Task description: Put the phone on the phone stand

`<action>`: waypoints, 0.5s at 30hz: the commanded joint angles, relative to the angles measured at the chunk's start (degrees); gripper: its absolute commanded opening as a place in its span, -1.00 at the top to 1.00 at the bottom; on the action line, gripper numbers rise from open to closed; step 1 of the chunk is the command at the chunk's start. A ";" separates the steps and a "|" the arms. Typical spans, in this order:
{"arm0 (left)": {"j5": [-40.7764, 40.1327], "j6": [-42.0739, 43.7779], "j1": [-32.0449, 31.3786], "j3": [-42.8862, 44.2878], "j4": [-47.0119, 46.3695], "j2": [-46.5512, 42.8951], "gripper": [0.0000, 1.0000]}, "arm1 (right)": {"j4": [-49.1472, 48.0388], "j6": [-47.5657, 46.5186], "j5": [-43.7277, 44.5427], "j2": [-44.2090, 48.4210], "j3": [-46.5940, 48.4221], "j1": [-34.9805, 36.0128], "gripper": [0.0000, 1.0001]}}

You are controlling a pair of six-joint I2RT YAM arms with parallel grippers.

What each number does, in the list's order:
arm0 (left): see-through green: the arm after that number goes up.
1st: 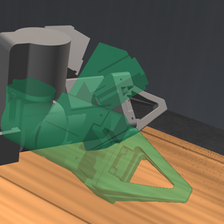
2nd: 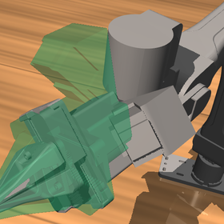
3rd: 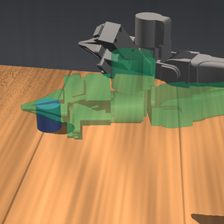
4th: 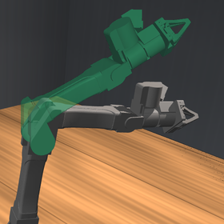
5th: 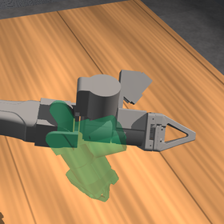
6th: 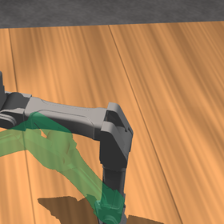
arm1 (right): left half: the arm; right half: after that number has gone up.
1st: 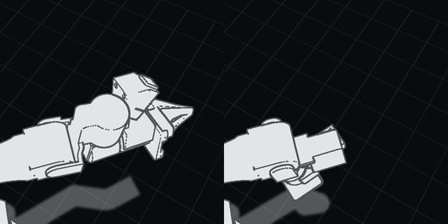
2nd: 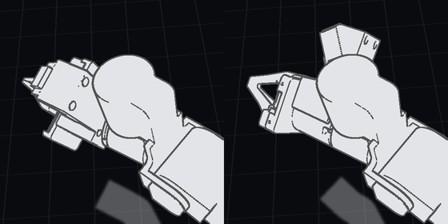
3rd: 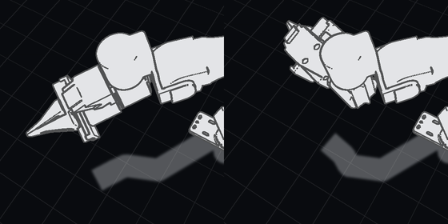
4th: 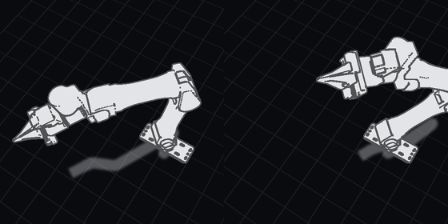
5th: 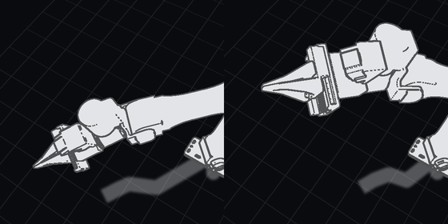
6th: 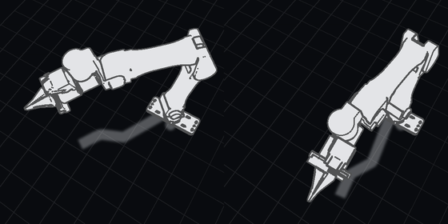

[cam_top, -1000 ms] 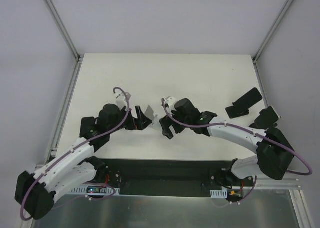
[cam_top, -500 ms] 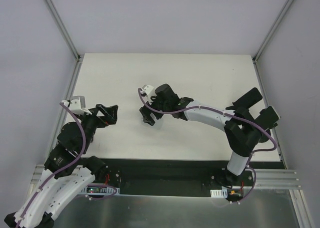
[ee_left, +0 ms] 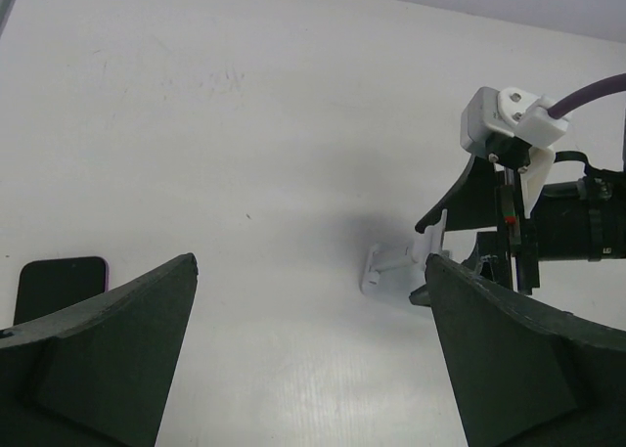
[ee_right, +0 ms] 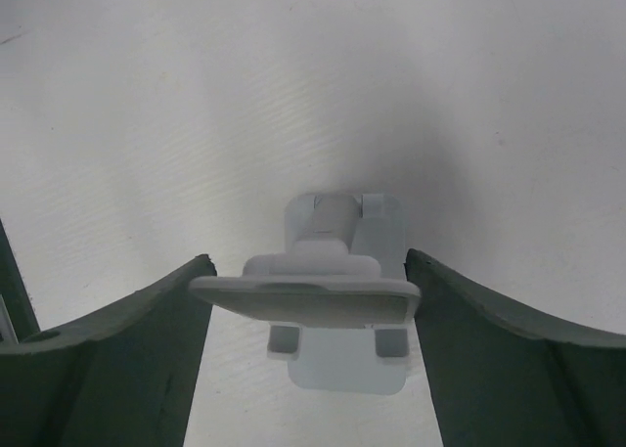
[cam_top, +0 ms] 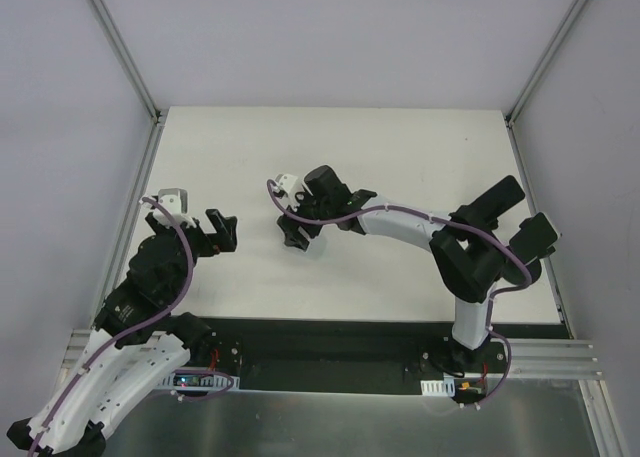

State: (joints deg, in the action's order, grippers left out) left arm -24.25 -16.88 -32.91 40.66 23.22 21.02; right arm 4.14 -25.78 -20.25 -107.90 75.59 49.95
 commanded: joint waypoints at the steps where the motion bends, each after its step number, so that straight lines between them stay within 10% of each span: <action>1: 0.96 1.77 0.30 -0.06 -0.55 2.01 -0.98 | -0.45 0.28 -2.87 0.14 2.63 -0.21 -0.43; 5: 0.87 1.68 0.30 -1.02 -0.81 1.84 -0.98 | -0.45 2.49 5.30 2.16 2.11 -0.38 0.23; 7: 1.22 1.59 0.21 -1.29 -1.16 2.10 -0.98 | -1.15 3.88 12.89 4.35 1.40 -0.65 0.98; 12: 2.01 2.03 0.38 -1.11 -1.86 3.24 -0.98 | -2.22 21.96 55.73 8.05 2.35 -3.63 0.99; 13: 2.54 2.03 0.56 -1.11 -2.04 3.33 -0.98 | 0.58 27.40 77.68 7.70 4.02 -4.33 0.99; 15: 3.33 1.94 1.17 -1.11 -2.22 3.51 -0.98 | 20.57 48.14 85.80 5.52 13.29 -8.89 0.99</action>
State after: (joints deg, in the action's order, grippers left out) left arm -23.05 -16.01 -32.88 39.44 23.05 23.77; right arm 6.31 -7.86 22.24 -104.90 76.44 47.83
